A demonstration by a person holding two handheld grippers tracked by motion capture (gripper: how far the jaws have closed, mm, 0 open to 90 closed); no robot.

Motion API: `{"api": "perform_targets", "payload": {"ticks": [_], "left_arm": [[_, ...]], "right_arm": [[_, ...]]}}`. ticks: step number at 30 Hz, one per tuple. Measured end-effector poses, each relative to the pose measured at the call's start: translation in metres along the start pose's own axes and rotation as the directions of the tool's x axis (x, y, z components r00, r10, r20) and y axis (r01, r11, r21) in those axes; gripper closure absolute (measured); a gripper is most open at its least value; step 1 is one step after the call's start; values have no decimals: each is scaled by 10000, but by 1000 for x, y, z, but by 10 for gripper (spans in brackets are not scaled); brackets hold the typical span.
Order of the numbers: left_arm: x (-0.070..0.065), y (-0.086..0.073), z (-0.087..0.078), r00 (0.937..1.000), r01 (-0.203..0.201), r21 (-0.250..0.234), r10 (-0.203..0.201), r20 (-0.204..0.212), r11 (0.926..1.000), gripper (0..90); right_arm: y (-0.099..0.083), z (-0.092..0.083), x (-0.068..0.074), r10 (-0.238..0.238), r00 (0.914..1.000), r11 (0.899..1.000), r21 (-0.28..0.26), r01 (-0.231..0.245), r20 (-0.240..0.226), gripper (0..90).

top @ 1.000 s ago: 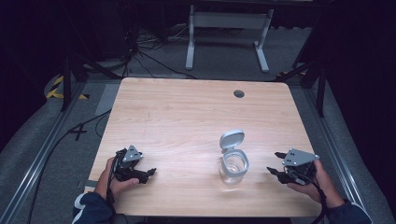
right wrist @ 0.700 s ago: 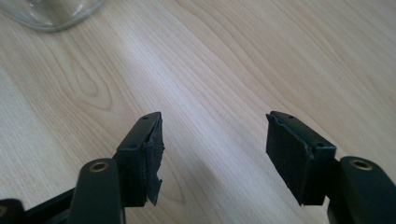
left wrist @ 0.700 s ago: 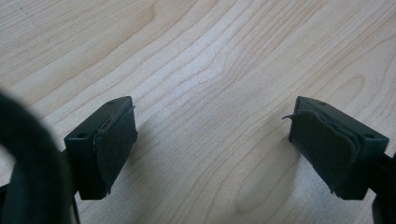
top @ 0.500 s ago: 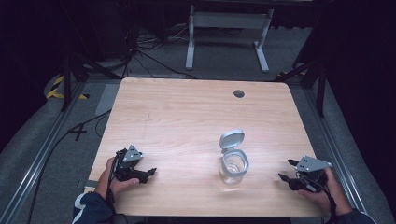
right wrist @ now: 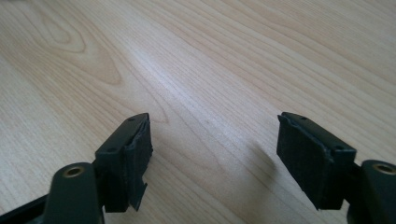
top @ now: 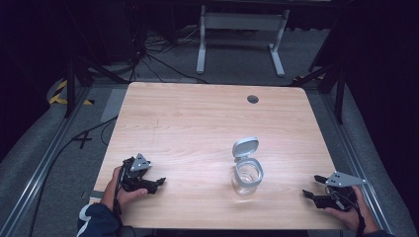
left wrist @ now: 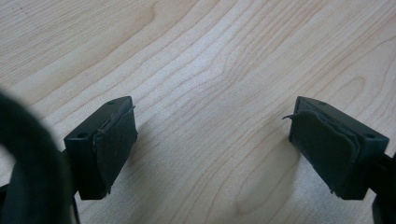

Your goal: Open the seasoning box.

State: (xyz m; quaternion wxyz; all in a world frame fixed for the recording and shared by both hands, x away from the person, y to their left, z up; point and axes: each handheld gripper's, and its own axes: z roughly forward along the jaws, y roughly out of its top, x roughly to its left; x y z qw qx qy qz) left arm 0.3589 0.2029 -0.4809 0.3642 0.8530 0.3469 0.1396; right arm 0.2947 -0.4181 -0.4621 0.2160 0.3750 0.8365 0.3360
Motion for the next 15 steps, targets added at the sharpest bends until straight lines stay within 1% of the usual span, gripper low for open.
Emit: {"api": "perform_targets", "payload": {"ticks": [2,3,15], "left_arm": [[0,0,0,10000,10,2,-10,5,10000,152],[0,0,0,10000,19,-3,-19,2,10000,152],[-1,0,0,10000,27,-2,-27,-31,10000,152]], "right_arm": [[-5,1,-5,479,9985,9985,-235,-486,-263,237],[-6,2,-7,736,9965,9969,-254,-746,-392,234],[-7,2,-8,720,9968,9970,-241,-729,-359,227]]}}
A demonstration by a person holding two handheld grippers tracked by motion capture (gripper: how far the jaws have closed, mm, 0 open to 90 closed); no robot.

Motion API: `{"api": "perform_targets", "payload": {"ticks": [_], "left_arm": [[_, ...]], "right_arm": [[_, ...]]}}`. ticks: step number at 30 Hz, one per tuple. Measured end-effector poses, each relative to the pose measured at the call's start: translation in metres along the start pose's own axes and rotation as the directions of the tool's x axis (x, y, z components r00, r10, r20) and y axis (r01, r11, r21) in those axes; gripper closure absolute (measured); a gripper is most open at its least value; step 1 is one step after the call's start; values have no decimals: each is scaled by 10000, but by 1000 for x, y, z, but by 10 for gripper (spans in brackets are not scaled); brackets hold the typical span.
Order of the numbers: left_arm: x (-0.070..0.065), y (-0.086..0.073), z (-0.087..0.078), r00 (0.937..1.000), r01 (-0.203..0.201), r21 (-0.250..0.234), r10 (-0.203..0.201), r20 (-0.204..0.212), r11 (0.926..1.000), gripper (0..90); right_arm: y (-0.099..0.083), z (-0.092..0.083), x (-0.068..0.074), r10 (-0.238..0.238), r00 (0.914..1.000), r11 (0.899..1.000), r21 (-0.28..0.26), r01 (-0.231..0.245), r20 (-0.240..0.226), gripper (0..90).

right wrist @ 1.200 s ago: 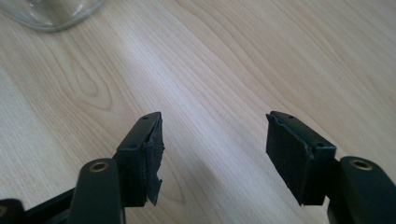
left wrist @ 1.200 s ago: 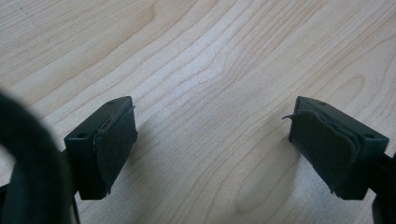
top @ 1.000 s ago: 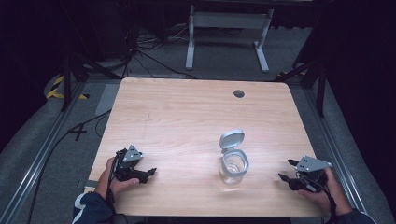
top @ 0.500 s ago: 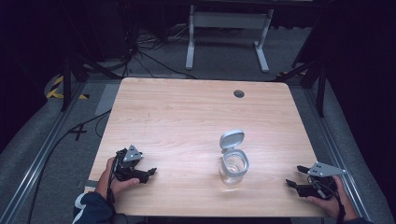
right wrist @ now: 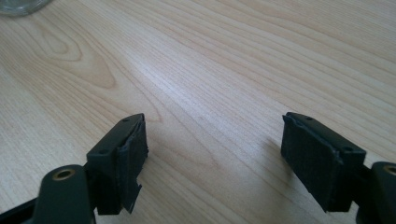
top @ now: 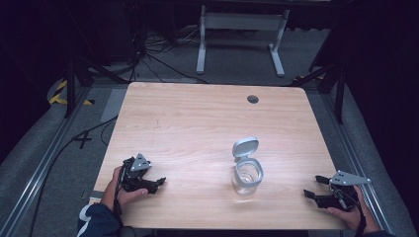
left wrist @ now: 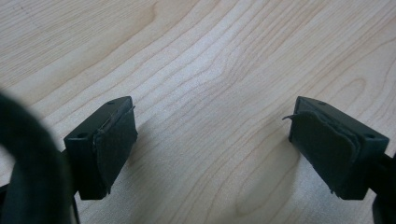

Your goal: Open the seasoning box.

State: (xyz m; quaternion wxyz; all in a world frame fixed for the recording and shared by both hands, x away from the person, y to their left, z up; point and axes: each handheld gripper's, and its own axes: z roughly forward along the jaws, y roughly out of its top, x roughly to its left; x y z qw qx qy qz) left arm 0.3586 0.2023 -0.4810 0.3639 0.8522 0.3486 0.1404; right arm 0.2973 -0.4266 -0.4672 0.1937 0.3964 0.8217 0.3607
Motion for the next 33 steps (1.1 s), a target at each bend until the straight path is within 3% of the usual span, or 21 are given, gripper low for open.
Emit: {"api": "perform_targets", "payload": {"ticks": [3,17,21,33], "left_arm": [[1,0,-1,9998,-167,31,168,-52,9999,154],[1,0,-1,9999,-170,34,170,-32,9998,154],[0,0,0,10000,12,-7,-12,20,10000,153],[0,0,0,10000,14,-7,-14,37,10000,153]], "right_arm": [[0,0,0,6,10000,10000,1,-6,3,227],[0,1,0,-35,10000,10000,0,35,-28,220],[0,1,0,-36,10000,10000,0,36,-30,220],[1,1,0,-52,10000,10000,10,52,-45,220]]}}
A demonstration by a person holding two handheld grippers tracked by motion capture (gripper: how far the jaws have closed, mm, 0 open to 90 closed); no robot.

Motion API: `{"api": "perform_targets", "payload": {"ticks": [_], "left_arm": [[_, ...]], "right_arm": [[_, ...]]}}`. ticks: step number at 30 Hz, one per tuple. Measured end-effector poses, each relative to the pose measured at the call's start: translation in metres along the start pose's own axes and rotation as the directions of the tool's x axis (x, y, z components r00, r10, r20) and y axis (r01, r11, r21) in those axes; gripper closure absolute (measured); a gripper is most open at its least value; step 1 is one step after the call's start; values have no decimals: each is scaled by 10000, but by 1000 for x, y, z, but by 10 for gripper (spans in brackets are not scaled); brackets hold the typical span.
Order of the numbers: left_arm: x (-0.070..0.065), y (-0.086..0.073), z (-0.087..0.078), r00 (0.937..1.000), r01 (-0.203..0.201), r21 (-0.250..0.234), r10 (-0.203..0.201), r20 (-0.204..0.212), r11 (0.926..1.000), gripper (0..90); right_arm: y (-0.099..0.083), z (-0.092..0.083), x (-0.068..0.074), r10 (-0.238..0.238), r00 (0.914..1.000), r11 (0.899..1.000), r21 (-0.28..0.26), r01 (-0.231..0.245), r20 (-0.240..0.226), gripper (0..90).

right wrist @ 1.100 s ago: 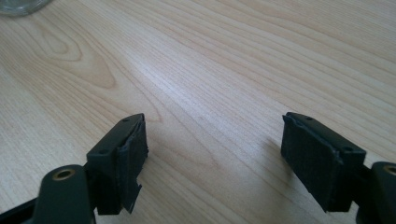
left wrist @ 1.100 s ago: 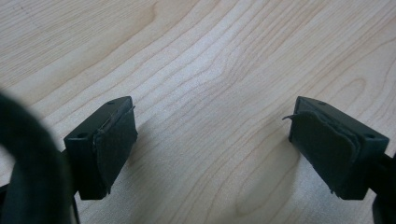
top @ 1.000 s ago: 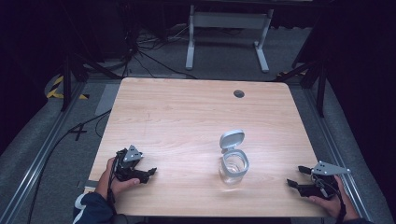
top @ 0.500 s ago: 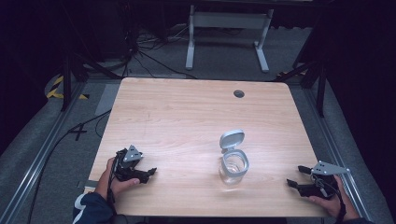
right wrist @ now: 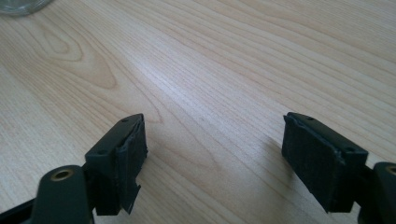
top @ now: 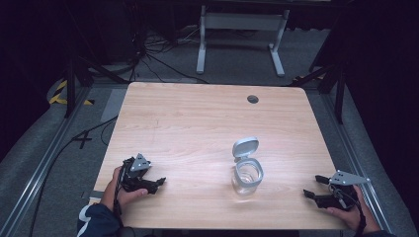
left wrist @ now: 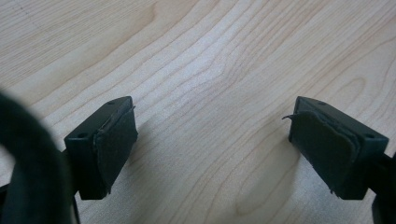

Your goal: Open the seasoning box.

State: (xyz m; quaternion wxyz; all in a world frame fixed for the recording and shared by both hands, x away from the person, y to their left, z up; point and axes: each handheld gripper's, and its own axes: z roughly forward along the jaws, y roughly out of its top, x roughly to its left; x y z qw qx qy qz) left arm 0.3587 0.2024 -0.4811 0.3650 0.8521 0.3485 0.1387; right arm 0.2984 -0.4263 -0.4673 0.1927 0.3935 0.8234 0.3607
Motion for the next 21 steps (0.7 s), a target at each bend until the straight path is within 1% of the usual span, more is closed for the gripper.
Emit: {"api": "perform_targets", "payload": {"ticks": [4,7,13,14,15,17,21], "left_arm": [[0,0,0,10000,0,1,0,13,10000,152],[1,1,0,10000,-93,18,93,30,10000,151],[1,1,1,10000,-48,53,48,34,10000,150],[1,1,0,9999,-117,44,117,11,9999,150],[1,1,1,10000,-50,53,50,35,10000,149],[1,1,0,9999,-112,47,112,12,9999,149],[1,1,1,10000,-35,17,35,2,10000,147]], "right_arm": [[0,0,0,-18,10000,10000,10,18,-19,220],[0,0,0,-12,10000,10000,11,12,-59,219],[0,0,-1,-37,10000,10000,11,38,-60,218],[0,0,-1,-38,10000,10000,9,38,-60,218],[0,0,-1,-37,10000,10000,9,37,-61,218],[0,0,-1,-26,10000,10000,4,26,-66,218],[0,0,0,-8,10000,10000,15,8,-25,215]]}}
